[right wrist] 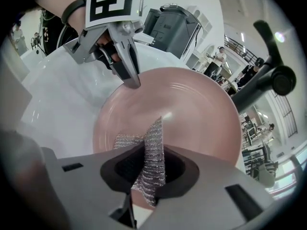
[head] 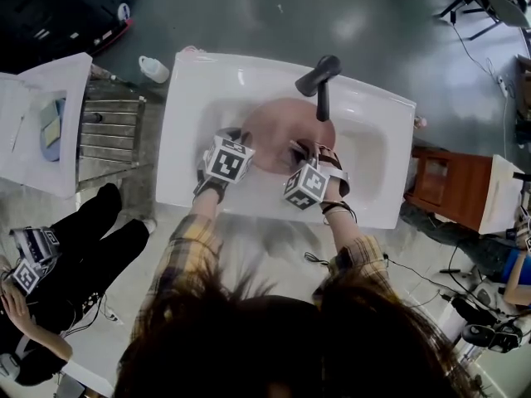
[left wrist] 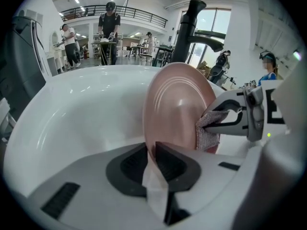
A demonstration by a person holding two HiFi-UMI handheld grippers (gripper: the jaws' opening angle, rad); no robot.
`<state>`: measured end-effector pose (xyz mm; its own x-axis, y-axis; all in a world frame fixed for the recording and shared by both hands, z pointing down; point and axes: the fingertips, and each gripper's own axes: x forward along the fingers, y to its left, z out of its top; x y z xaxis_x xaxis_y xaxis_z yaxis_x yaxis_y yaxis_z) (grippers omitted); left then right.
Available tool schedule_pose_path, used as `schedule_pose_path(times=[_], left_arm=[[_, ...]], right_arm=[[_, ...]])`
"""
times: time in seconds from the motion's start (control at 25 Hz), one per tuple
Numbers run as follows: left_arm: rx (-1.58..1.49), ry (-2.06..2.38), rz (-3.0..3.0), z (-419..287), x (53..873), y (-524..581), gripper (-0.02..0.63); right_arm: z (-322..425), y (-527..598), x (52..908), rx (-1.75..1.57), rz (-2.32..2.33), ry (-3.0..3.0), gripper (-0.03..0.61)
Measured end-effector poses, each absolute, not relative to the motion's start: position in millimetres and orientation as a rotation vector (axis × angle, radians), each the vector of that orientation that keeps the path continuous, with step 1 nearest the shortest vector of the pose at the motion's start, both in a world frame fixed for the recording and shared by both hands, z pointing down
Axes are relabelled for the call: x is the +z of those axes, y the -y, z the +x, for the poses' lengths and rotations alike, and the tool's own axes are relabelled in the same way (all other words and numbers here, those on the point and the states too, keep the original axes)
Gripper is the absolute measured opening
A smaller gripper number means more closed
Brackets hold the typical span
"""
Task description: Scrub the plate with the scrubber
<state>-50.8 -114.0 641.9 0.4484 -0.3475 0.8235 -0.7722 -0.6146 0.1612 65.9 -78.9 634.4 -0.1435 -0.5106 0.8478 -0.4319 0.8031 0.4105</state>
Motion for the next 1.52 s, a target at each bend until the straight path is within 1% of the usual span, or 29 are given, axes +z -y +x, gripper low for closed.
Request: schedule_pose_path(times=[0.36, 0.76, 1.04, 1.36, 1.52], left_arm=[[1.066, 0.933, 2.174, -45.3, 643.2, 112.5, 0.048], [1.086, 0.923, 2.172, -43.4, 644.9, 111.7, 0.051], [1.106, 0.907, 2.149, -43.1, 647.5, 106.9, 0.054], [1.097, 0.908, 2.123, -43.1, 649.1, 106.2, 0.054], [1.079, 0.899, 2.082, -49.2, 650.9, 104.8, 0.054]], right_arm=[[107.4, 109.4, 608.6, -0.182, 0.833, 1.713, 0.082], [115.3, 137.5, 579.8, -0.248, 1.061, 1.73, 0.084], [76.5, 153.2, 569.0, -0.224, 1.205, 1.818, 0.084], [9.8, 168.2, 566.1, -0.229, 1.095, 1.918, 0.083], [-2.9, 163.9, 576.6, -0.154, 1.039, 1.968, 0.081]])
